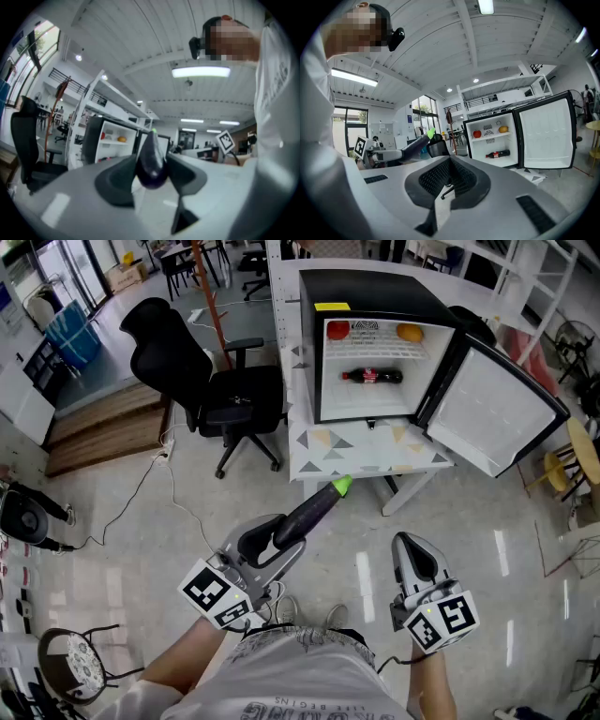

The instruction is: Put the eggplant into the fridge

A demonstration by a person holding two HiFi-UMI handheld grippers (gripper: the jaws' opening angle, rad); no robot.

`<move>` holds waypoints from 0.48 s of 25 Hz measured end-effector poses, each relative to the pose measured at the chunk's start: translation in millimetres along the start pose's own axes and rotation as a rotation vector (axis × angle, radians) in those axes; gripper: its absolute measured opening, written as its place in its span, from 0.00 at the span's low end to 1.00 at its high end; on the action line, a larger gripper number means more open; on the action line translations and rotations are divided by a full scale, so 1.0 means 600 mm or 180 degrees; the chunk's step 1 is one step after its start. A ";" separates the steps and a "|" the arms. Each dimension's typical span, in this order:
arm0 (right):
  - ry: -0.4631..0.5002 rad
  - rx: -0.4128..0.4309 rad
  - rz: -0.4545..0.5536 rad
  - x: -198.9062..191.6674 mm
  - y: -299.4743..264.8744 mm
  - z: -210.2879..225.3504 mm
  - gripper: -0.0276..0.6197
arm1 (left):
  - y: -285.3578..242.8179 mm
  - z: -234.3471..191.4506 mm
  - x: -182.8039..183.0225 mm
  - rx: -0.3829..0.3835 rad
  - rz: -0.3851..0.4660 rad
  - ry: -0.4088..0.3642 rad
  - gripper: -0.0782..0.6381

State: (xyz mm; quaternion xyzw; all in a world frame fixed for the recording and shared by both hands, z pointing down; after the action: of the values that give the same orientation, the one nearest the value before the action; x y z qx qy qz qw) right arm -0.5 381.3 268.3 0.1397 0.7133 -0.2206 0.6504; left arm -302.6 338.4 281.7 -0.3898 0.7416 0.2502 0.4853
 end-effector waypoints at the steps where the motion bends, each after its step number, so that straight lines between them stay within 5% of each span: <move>1: 0.0000 0.0007 -0.0002 -0.001 0.000 0.003 0.04 | -0.002 0.001 -0.001 0.0008 0.0004 0.0003 0.40; 12: -0.0012 0.0021 -0.0007 -0.010 0.014 0.040 0.05 | -0.033 0.025 -0.024 0.0097 0.0011 0.0030 0.40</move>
State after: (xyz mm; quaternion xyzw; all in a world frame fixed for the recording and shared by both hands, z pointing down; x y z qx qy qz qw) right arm 25.1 377.3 271.6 0.1407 0.7115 -0.2239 0.6510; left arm -275.5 343.2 289.2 -0.3824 0.7482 0.2378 0.4872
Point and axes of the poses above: the fingertips, and each gripper's own axes: y backward along the fingers, z to its right, x out of its top, the point moved 10 cm from there along y, backward along the fingers, and after that the axes turned 14 degrees about y, right-handed, at the moved point
